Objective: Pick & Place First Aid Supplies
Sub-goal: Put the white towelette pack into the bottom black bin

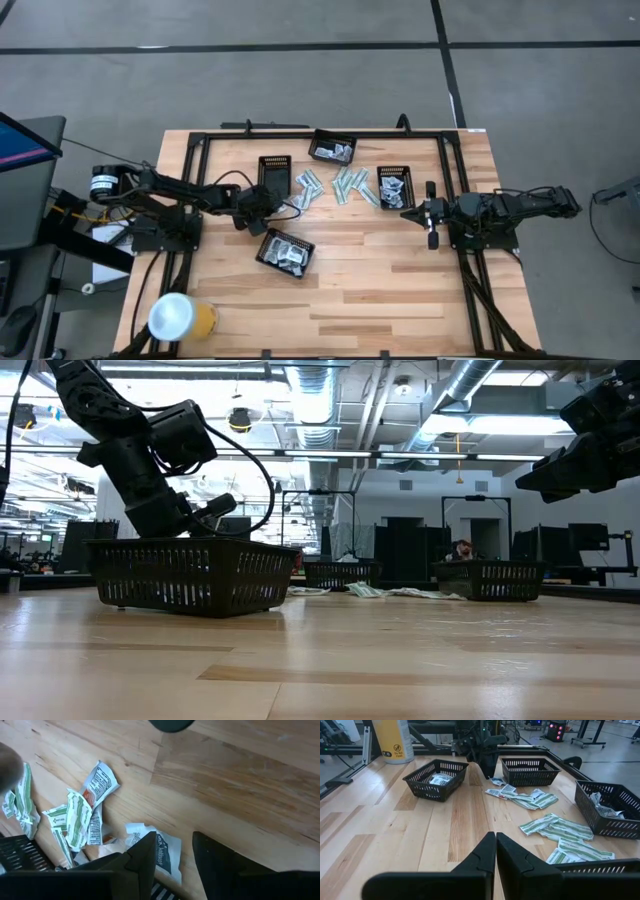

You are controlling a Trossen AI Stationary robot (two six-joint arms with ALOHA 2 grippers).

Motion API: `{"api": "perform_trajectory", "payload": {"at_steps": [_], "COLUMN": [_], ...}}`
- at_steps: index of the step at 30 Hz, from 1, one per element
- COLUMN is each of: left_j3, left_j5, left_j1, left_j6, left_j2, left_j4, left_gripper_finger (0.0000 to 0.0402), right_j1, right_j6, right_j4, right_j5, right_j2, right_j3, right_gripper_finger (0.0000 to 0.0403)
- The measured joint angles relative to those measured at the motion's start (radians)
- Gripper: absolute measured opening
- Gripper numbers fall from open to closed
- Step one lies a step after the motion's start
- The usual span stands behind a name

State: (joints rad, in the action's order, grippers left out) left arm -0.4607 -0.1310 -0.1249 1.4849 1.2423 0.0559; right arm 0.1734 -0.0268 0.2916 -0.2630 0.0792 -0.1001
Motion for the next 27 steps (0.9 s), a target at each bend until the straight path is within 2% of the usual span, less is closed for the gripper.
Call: {"api": "perform_trajectory", "payload": {"at_steps": [5,10,20,27], "left_j3": [0.0,0.001,0.003,0.003], "left_j5": [-0.001,-0.001,0.009,0.003], "left_j1": [0.0,0.0,0.001,0.033], "left_j6": [0.0,0.0,0.003,-0.004], "left_j2": [0.001,0.001,0.004,0.004], "left_j4": [0.0,0.006,0.019,0.021], "left_gripper_finger": [0.0127,0.0104,0.0009,0.0004], "right_j1": [0.0,0.0,0.0,0.0], "right_j6": [0.0,0.0,0.0,0.0], "right_j4": [0.0,0.0,0.0,0.0], "right_j5": [0.0,0.0,0.0,0.0], "right_j2": [0.0,0.0,0.0,0.0], "right_j3": [0.0,0.0,0.0,0.0], "right_gripper_finger": [0.0008,0.0008,0.0008,0.0008]}}
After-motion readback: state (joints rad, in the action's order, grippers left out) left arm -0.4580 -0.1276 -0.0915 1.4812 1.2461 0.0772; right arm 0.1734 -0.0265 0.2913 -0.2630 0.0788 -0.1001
